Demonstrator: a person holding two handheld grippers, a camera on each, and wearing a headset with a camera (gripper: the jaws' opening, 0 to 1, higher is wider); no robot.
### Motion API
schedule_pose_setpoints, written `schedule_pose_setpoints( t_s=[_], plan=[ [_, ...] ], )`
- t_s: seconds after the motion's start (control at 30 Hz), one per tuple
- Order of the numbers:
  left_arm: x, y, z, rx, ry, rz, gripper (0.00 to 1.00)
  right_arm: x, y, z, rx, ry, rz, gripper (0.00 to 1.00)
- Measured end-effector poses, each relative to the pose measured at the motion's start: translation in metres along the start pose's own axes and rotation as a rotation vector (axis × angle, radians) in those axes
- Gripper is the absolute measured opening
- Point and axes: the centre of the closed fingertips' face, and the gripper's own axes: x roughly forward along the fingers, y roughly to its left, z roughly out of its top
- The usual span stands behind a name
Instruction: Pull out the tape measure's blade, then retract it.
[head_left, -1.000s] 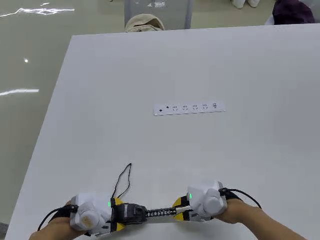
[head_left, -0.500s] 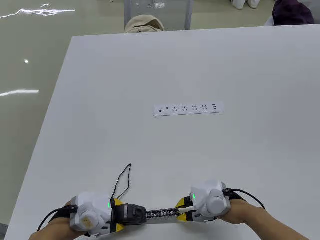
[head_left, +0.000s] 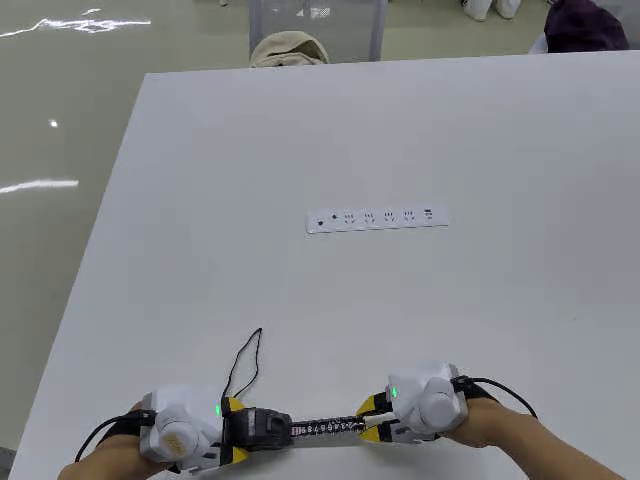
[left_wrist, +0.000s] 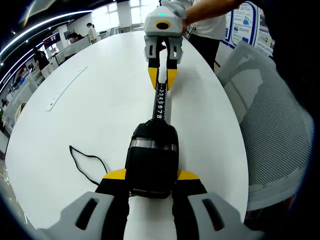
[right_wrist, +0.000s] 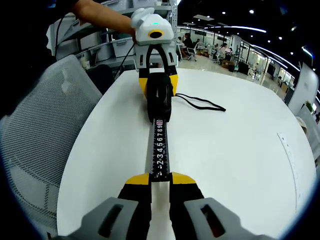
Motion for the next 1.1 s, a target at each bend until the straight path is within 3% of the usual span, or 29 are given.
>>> schedule_pose_setpoints(
  t_s=[1.1],
  plan=[
    [0.0003,0.0001,0.0001,-0.001,0.003,0.000,0.28,-0.0103,-0.0001,-0.0102,-0.011,0.015,-0.006,0.10]
  ],
)
